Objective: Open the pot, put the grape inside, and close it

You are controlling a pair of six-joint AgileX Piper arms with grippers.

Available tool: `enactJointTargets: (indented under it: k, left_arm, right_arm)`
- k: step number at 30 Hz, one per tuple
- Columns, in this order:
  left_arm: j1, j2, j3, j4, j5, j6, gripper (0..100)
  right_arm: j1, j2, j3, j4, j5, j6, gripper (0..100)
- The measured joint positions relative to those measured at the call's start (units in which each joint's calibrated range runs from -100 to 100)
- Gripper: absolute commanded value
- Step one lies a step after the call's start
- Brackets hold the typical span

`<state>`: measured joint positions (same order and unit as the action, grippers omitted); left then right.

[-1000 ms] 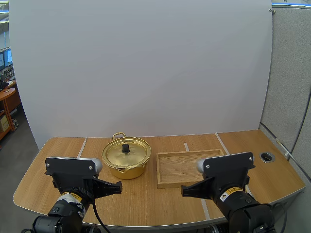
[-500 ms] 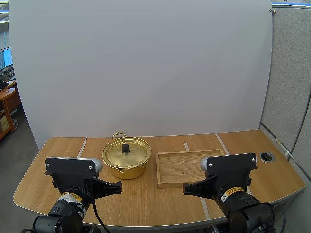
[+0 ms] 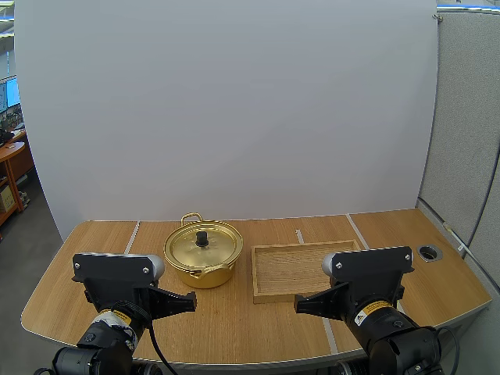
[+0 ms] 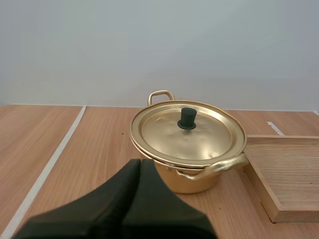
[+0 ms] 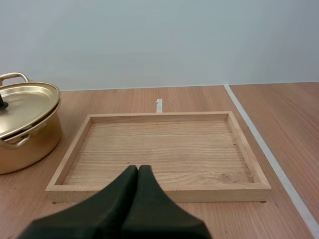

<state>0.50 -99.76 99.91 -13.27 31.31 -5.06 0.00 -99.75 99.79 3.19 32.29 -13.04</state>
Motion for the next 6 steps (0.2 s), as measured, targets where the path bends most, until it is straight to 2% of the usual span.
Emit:
enactJointTargets:
  k: [6]
  left_arm:
    - [0.00,0.00,0.00,0.00,0.00,0.00,0]
  right_arm:
    - [0.00,0.00,0.00,-0.11,0.00,0.00,0]
